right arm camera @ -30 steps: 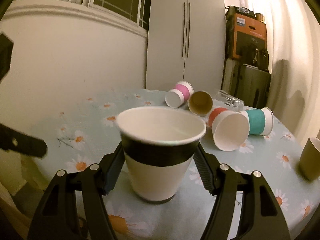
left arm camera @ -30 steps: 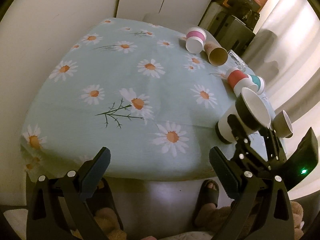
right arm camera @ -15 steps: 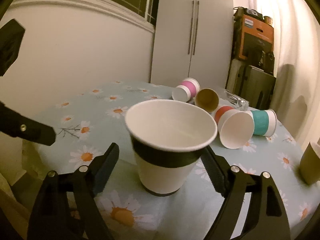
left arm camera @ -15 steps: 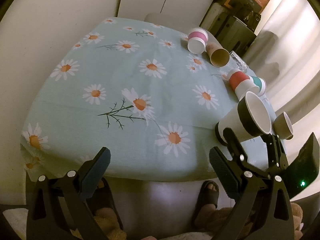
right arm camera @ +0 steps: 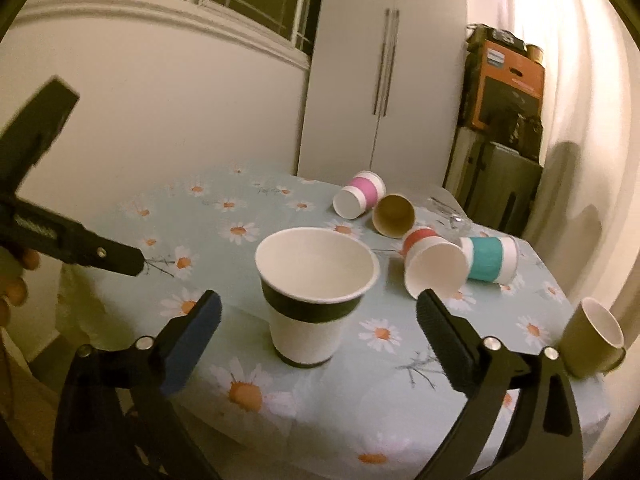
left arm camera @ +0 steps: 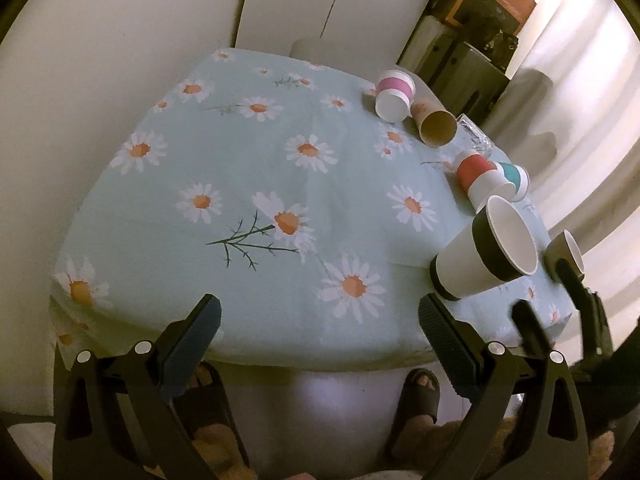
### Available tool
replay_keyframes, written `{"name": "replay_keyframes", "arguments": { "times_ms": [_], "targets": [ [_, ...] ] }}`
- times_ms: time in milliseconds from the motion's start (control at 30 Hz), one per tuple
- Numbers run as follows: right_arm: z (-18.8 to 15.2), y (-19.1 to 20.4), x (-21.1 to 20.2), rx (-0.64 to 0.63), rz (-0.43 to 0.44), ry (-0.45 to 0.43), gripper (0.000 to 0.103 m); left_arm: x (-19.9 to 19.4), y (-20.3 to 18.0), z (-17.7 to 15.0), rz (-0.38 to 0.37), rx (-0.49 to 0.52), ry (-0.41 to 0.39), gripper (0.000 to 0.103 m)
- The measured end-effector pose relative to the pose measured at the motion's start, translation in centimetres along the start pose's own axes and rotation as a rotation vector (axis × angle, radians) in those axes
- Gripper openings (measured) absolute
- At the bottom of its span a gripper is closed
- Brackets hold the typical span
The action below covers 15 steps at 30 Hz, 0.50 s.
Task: Flip cup upright
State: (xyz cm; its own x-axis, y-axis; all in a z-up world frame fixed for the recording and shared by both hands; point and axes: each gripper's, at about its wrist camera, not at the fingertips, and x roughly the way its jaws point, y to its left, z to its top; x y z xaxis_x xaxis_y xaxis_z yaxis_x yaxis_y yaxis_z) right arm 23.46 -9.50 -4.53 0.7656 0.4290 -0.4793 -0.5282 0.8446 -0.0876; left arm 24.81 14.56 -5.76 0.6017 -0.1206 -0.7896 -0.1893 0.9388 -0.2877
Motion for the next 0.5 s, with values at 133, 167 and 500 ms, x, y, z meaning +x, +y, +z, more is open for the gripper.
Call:
{"name": "replay_keyframes", "arguments": {
  "times_ms": [133,167,500],
  "targets": [
    [0.4,-1.2,-2.9,0.046,0.003,-0.012,0.098,-0.7,-0.5,-0.4,-0.01,0.02,-0.027,0.096],
    [0.4,-1.4,-3.4,0.051,0.002,-0.016,0.098,-0.9,-0.6,-0.5,-0.012,0.024,-0.033,0.096],
    [0.4,-3.5,-9.6,0.112,0.005,-0.048,0.098,-4.2,-2.8,-1.8,0.013,0.101,-0.176,0.096]
  ]
}}
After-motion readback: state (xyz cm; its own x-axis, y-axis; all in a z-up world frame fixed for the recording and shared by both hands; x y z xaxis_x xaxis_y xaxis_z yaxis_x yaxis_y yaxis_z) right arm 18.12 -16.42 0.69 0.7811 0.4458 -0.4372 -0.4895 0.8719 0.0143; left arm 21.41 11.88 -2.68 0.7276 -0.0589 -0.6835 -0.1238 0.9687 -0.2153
